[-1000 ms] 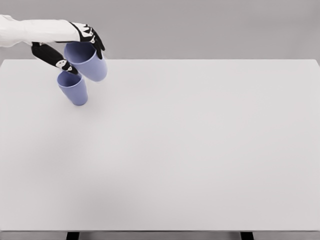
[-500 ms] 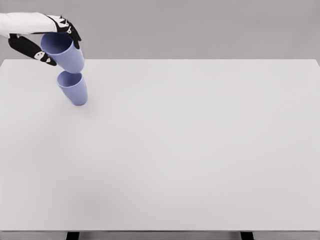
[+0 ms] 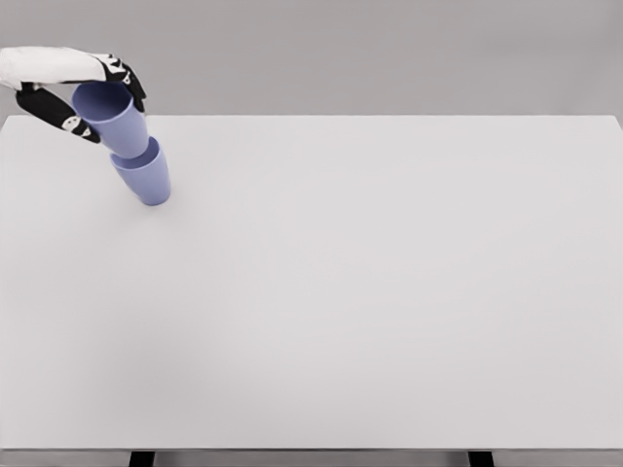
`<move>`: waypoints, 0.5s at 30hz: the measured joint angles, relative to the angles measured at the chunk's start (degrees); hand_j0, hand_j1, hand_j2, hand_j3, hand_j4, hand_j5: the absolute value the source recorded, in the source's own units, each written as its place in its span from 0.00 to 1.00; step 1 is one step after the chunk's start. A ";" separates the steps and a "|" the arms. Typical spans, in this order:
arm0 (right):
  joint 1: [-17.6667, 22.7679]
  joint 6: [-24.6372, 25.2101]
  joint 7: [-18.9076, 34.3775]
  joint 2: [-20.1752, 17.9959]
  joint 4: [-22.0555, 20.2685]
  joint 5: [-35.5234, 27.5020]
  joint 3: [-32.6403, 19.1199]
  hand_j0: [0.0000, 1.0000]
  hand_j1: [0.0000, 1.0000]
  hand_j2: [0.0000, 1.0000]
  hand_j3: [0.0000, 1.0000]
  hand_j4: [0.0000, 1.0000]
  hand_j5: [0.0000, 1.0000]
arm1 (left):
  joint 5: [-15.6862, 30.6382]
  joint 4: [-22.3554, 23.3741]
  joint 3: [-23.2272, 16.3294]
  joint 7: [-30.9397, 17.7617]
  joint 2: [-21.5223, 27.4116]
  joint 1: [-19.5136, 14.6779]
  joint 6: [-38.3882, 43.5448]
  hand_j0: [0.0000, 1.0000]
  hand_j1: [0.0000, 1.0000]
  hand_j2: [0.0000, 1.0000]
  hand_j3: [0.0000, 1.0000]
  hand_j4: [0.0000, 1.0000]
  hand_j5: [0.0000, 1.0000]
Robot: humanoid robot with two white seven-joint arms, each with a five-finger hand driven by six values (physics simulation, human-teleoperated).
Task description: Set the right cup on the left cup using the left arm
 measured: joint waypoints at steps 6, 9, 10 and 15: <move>0.00 0.00 0.00 0.00 0.00 -0.01 0.00 1.00 1.00 1.00 1.00 1.00 1.00 | 0.00 0.18 -0.49 0.00 -0.70 -0.09 0.01 0.44 0.44 0.44 0.44 0.44 0.44; 0.00 0.00 0.00 0.00 0.00 0.00 0.00 1.00 1.00 1.00 1.00 1.00 1.00 | 0.01 0.15 -0.54 0.01 -0.97 -0.18 0.01 0.44 0.44 0.44 0.44 0.44 0.44; 0.00 0.00 0.00 0.00 0.00 -0.01 0.00 1.00 1.00 1.00 1.00 1.00 1.00 | 0.01 0.15 -0.54 0.00 -1.05 -0.18 0.01 0.44 0.44 0.44 0.44 0.44 0.44; 0.00 0.00 0.00 0.00 0.00 0.01 0.00 1.00 1.00 1.00 1.00 1.00 1.00 | 0.05 1.58 -0.49 0.01 -1.55 -0.09 0.02 0.44 0.44 0.44 0.44 0.44 0.44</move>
